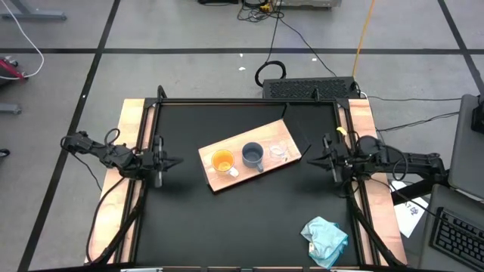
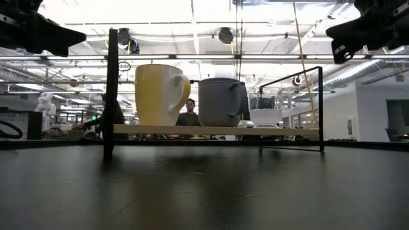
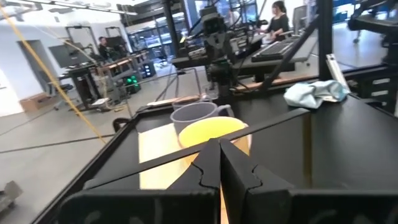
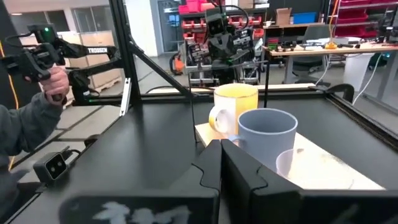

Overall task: Stack small to large cups/mugs on shelf
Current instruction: Return to home position

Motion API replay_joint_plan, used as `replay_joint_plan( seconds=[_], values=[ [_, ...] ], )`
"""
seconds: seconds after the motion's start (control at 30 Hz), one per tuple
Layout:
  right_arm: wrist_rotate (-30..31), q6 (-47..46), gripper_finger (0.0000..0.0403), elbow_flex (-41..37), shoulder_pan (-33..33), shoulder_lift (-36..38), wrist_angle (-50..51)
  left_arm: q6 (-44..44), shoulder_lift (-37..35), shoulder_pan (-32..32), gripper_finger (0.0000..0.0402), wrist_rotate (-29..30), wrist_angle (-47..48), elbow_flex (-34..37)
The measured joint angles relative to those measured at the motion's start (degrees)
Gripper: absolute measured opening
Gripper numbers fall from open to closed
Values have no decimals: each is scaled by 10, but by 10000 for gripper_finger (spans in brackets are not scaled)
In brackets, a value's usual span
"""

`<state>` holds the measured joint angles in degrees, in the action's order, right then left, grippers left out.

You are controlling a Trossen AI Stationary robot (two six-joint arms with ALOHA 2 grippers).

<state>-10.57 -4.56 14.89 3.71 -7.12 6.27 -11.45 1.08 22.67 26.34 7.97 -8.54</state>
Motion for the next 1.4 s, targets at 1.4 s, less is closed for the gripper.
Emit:
replay_joint_plan(
  seconds=[1.4],
  values=[
    [-35,25,0,-123,5,28,-144,68,8,-1,0,-88,-12,48]
  ],
)
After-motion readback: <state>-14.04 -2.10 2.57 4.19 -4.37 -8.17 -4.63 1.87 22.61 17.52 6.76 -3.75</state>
